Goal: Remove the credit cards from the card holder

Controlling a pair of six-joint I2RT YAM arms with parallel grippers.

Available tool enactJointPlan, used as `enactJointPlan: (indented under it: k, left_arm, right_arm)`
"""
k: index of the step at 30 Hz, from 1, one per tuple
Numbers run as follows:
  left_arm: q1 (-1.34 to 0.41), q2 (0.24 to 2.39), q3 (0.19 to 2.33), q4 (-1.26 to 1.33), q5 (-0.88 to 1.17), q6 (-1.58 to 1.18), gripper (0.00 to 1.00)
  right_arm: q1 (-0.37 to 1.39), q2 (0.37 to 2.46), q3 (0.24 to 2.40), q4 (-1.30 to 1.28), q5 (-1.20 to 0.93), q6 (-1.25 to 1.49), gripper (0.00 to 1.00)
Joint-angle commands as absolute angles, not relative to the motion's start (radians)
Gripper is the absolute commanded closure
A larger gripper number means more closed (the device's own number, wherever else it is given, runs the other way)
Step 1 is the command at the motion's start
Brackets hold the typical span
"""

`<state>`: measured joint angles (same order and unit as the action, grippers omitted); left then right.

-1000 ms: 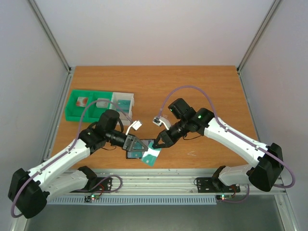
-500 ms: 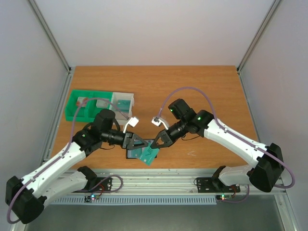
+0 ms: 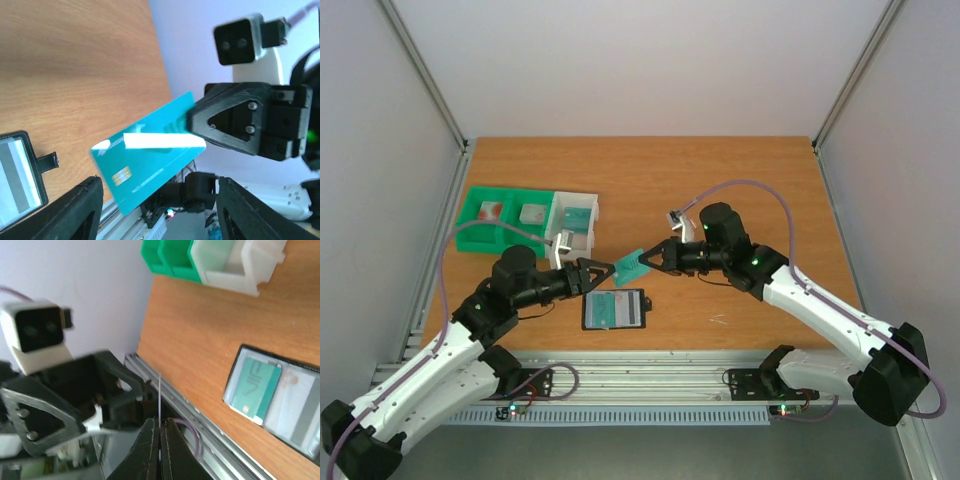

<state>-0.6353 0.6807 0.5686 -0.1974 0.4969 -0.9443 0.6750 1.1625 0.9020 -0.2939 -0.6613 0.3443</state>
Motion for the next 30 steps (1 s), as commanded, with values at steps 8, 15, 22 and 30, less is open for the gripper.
enactJointPlan:
  k: [8,15,22,30]
  left_arm:
    - [-0.633,0.695,0.498,0.095,0.395,-1.173,0.32]
    - [-0.633,0.748,0.465,0.228,0.387,-1.256,0.42]
    - [-0.632,0.751,0.451,0.273,0.358,-1.281,0.65]
    - [-0.631,0.753,0.448,0.279,0.348,-1.281,0.92]
  right_arm:
    - [0.676,1.071,0.769,0.124,-0.441,0.724,0.99]
    - [0.676,1.071,0.757,0.168,-0.429,0.762,0.99]
    - [0.676,1.085,0.749,0.178,-0.441,0.772,0.99]
    - [0.676,1.11,0.733,0.206,-0.468,0.783,0.99]
